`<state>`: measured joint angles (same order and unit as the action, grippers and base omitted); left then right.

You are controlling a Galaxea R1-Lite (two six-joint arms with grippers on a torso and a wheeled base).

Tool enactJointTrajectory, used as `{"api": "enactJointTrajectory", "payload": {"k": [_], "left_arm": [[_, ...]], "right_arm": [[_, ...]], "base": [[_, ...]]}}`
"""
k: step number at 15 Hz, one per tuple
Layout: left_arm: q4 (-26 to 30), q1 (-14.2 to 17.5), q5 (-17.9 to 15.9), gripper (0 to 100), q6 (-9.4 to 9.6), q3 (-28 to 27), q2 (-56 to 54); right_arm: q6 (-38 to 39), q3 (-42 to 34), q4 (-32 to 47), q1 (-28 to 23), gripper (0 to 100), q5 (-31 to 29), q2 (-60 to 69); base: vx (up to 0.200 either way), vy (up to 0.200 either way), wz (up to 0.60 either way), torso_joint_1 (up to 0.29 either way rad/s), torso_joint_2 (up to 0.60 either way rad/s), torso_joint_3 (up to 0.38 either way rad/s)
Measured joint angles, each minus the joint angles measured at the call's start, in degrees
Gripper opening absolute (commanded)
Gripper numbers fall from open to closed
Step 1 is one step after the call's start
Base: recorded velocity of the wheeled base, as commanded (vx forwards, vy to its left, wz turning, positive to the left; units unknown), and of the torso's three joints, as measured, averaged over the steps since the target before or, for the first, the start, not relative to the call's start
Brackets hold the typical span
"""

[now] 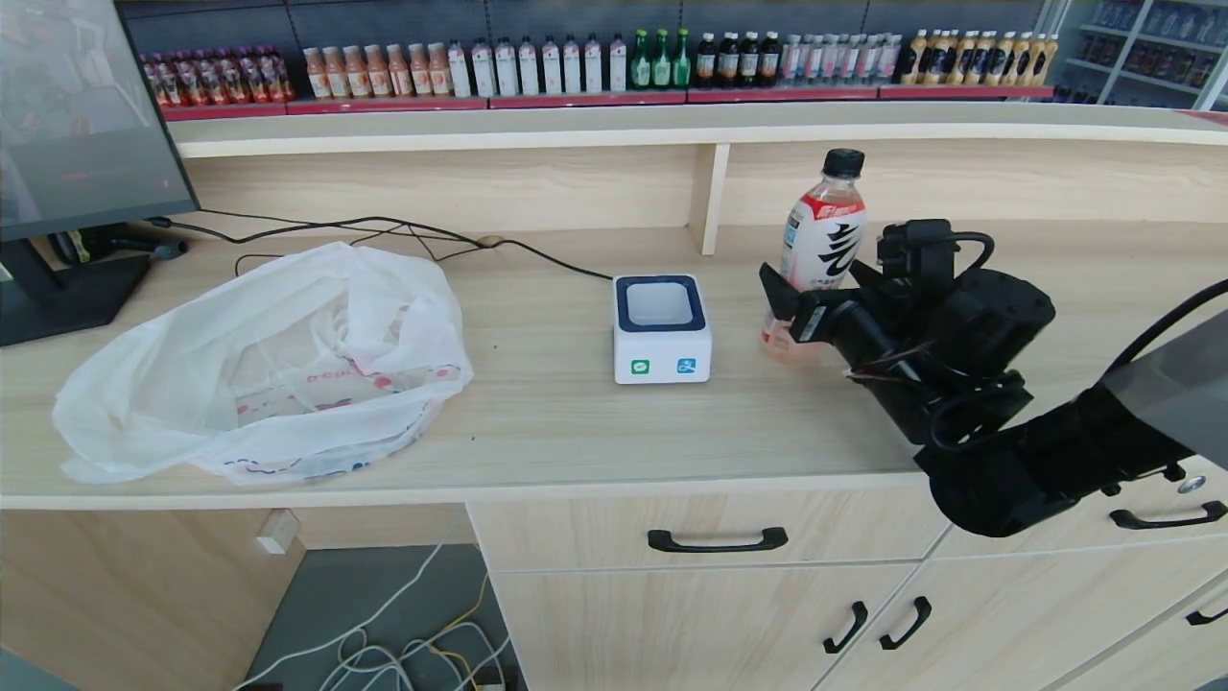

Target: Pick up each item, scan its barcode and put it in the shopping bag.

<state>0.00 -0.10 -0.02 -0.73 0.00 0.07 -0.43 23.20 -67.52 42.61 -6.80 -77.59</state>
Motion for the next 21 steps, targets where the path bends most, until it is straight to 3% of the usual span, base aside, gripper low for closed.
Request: {"api": "enactJointTrajectory", "payload": {"k": [5,11,21], "left_arm": [[0.00,0.00,-0.02,100,0.02,0.00,0.00],[0.00,0.05,-0.09,100,0.16,0.00,0.00],[0.00,-0.01,-0.07,100,0.02,0.00,0.00]], "right_arm": [[0.22,2.29,-0.24,-0.30,0,0.00,-1.38],[-1.05,7.84,-2.22,-2.84,0,0.24,-5.05],[-4.14,31.27,-2.71,-4.49,0,0.45,-26.84]], "base": [[0.000,0.200,0.00,0.002,0.00,0.006],[0.000,0.000,0.00,0.000,0.00,0.000],[0.000,0.000,0.00,0.000,0.00,0.000]]}}
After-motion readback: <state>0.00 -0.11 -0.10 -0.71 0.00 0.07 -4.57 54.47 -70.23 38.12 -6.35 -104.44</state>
